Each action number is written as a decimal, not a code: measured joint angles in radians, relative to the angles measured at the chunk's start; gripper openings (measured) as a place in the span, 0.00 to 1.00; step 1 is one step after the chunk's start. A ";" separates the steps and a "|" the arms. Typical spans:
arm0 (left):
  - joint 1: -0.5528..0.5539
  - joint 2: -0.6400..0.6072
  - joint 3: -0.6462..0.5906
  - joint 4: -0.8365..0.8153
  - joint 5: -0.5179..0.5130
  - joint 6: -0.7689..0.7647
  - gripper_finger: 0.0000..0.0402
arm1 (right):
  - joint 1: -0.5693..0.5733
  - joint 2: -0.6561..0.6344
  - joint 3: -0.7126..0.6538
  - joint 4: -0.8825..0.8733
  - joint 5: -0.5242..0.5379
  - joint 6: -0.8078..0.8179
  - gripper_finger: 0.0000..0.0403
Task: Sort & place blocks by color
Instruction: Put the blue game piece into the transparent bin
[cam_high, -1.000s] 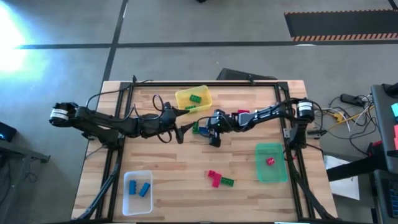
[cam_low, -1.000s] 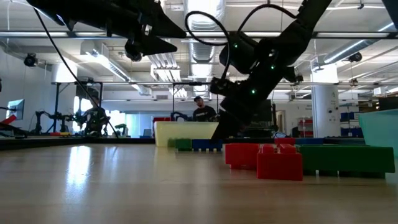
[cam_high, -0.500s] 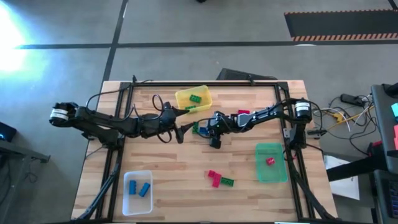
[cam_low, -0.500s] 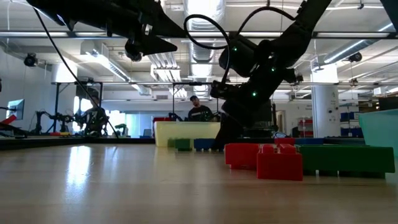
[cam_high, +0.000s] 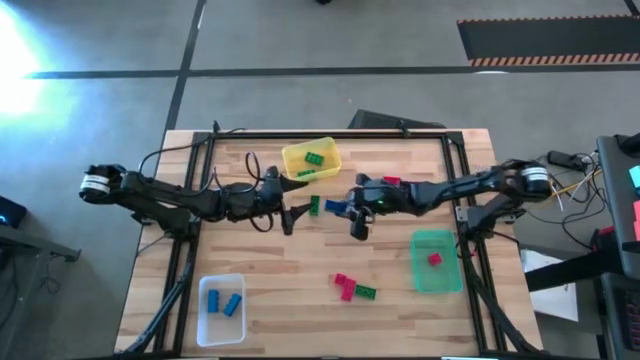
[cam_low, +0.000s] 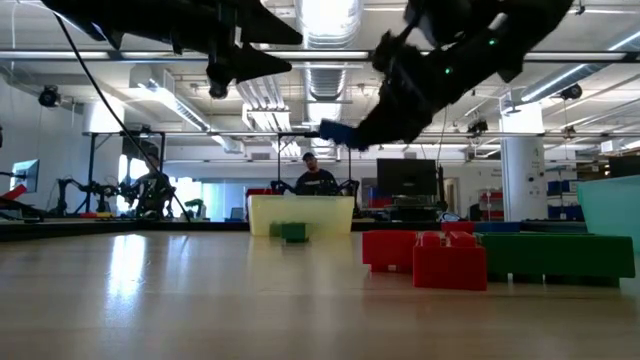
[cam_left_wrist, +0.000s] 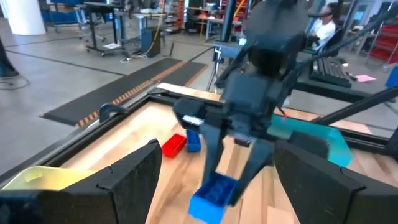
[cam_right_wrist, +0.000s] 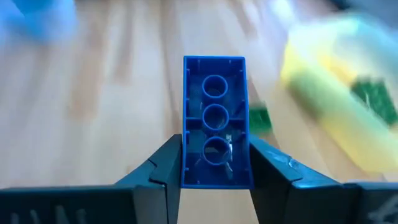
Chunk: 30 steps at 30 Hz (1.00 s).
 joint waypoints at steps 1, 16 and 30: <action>-0.001 0.000 0.000 0.008 0.005 0.000 0.73 | 0.011 -0.020 -0.028 0.071 0.000 0.008 0.31; -0.006 0.249 0.004 0.546 0.138 0.006 0.73 | 0.083 -0.070 -0.221 0.883 -0.001 0.050 0.31; -0.006 0.518 0.140 0.918 0.231 0.039 0.73 | 0.086 -0.058 -0.218 0.901 -0.029 0.099 0.31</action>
